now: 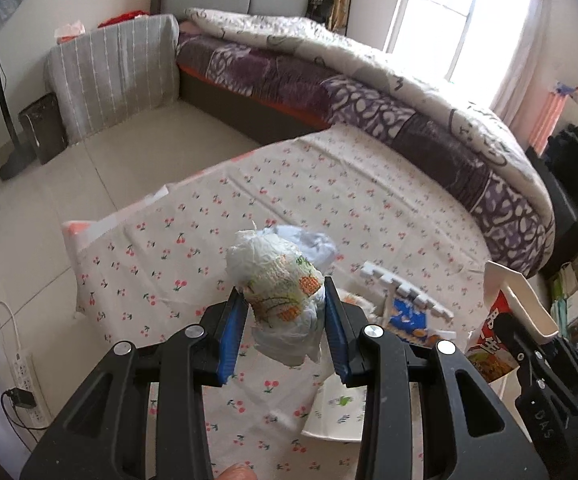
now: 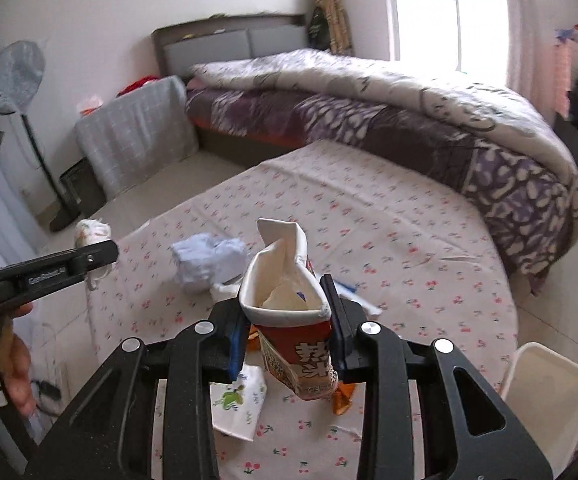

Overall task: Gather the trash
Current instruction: 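Lift the diaper and the red-white paper cup and carry them toward the bin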

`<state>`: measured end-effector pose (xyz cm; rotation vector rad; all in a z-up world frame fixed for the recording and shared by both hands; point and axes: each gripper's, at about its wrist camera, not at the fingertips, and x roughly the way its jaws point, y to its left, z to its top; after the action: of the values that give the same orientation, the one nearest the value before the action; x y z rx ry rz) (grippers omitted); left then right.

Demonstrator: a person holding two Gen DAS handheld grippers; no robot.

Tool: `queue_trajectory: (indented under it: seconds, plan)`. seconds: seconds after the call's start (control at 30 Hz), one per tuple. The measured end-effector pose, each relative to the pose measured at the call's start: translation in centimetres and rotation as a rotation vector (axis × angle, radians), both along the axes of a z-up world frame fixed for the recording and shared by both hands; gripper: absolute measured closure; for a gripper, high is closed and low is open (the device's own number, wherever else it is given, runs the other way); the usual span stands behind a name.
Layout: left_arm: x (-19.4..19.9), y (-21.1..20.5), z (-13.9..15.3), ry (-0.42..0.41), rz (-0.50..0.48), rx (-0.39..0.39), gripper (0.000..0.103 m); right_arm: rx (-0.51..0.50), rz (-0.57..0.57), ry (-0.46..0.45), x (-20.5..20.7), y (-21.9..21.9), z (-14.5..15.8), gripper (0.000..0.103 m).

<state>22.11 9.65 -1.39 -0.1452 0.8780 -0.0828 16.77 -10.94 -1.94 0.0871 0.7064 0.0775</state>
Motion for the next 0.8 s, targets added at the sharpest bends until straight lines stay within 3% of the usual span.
queue_trajectory:
  seconds: [0.8]
  plan:
    - [-3.3,-8.4,1.0,-0.05,-0.133,0.022,0.066,-0.015,-0.157,-0.026,-3.8,-5.9,1.9,0.071]
